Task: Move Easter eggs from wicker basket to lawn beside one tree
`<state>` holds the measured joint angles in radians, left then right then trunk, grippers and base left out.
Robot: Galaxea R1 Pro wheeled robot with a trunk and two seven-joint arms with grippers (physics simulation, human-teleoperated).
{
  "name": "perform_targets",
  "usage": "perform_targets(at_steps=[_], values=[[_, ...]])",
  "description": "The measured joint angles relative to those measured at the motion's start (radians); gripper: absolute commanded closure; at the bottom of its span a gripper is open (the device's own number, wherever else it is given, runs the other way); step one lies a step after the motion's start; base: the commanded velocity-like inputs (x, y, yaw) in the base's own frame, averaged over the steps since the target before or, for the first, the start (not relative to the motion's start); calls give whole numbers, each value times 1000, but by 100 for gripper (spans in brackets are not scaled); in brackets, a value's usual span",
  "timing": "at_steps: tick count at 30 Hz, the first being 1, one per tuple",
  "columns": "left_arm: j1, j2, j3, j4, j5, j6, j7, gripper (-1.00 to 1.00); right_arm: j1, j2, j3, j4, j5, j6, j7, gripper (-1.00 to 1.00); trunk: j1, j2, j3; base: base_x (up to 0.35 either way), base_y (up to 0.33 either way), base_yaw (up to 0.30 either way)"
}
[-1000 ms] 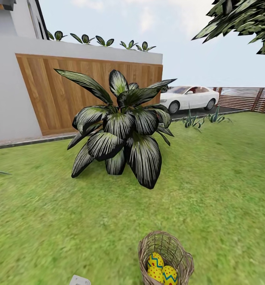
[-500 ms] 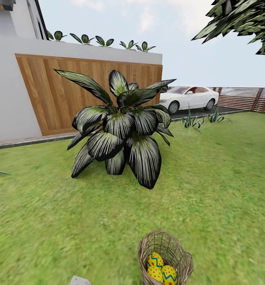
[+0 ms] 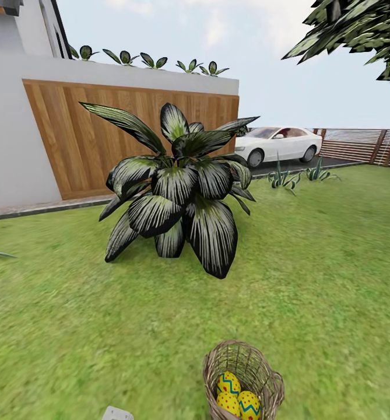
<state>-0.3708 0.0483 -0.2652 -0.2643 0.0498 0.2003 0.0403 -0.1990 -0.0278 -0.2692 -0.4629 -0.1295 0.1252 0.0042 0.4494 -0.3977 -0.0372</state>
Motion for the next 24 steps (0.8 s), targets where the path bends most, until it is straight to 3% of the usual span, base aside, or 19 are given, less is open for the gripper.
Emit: perform_targets(at_steps=[4,7,14,18,24], values=[[0,0,0,0,-1,1,0,-100,1,3,0,-65,-2,17,-1,-100,0,0,0,0,0,0],[0,0,0,0,-1,2,0,-100,5,8,0,-169,-3,95,-1,-100,0,0,0,0,0,0],[0,0,0,-3,0,2,2,-100,10,14,0,-491,-4,398,-7,-100,0,0,0,0,0,0],[0,-1,-1,-5,0,2,3,-100,9,11,-1,-571,-5,484,-9,-100,0,0,0,0,0,0],[0,-2,2,-8,1,2,2,-100,2,5,-2,-591,-2,527,-13,-100,0,0,0,0,0,0]])
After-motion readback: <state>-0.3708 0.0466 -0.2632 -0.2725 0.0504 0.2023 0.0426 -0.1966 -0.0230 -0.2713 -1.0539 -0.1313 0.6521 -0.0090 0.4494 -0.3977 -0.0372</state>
